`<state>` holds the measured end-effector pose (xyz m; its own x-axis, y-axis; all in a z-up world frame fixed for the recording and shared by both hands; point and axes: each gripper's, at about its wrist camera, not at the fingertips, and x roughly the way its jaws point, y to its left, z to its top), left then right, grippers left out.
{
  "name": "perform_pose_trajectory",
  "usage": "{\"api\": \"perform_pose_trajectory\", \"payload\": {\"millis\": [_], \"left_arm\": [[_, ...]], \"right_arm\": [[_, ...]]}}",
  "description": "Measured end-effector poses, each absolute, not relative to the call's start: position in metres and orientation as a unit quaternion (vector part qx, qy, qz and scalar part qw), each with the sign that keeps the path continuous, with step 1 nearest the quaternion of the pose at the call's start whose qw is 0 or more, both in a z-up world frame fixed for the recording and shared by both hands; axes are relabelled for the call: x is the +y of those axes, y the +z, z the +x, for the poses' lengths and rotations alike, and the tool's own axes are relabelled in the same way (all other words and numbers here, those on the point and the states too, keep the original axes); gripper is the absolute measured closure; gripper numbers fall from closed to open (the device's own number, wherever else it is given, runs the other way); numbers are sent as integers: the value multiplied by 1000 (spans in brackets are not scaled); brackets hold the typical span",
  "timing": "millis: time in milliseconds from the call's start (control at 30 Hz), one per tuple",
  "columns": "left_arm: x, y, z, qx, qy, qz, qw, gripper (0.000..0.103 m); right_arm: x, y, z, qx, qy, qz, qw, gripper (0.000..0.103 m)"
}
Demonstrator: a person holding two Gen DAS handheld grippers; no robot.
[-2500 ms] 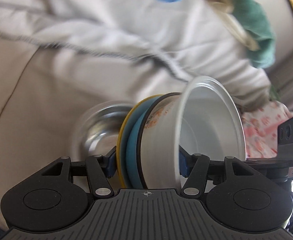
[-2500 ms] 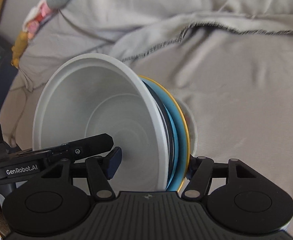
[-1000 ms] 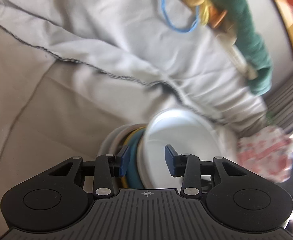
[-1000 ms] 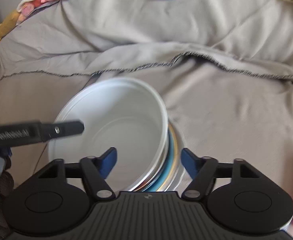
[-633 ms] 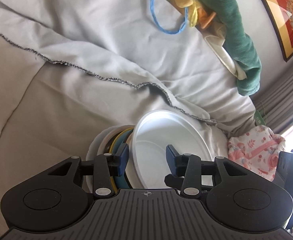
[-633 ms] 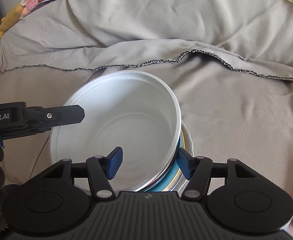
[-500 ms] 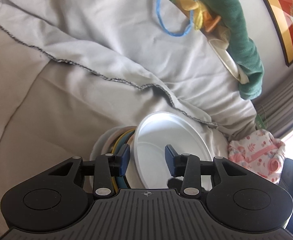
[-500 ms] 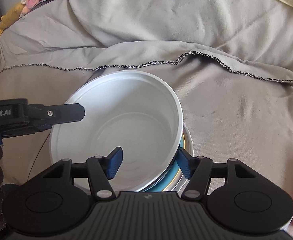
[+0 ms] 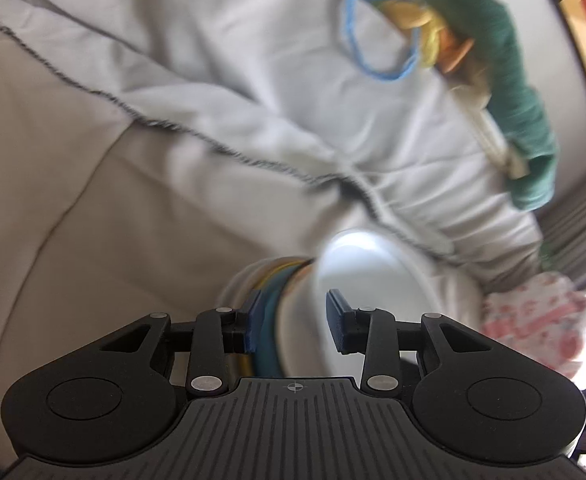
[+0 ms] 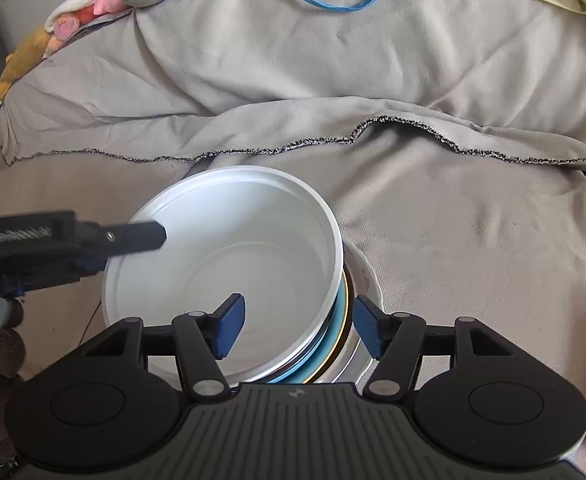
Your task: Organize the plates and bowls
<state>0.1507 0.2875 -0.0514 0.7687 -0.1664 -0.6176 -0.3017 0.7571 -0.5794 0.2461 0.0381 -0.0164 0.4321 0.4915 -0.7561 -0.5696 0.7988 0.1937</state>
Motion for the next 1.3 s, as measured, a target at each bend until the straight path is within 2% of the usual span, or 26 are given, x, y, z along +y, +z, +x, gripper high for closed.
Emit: {"api": "perform_pose_trajectory", "payload": {"millis": [200,733,767,967,1100,1300], "left_arm": [[286,-56,153,346,30,-342,873,67],[284,-55,152,344,37,-339,875,69],[284,-53,149,338,42,-343,875,71],[279,-19,120,248,90,-347,900,72],[252,6,125,246,84,-311,914,72],[154,6,176,307,-7,-260,916,71]], "right_arm": [[43,-12,239,425,331,-51,841,47],[42,-10,238,428,340,-44,836,46],[41,-10,238,429,340,-40,836,46],[19,5,241,409,336,-9,849,46],[-15,22,240,364,320,5,875,45],[-104,14,253,344,243,53,906,42]]}}
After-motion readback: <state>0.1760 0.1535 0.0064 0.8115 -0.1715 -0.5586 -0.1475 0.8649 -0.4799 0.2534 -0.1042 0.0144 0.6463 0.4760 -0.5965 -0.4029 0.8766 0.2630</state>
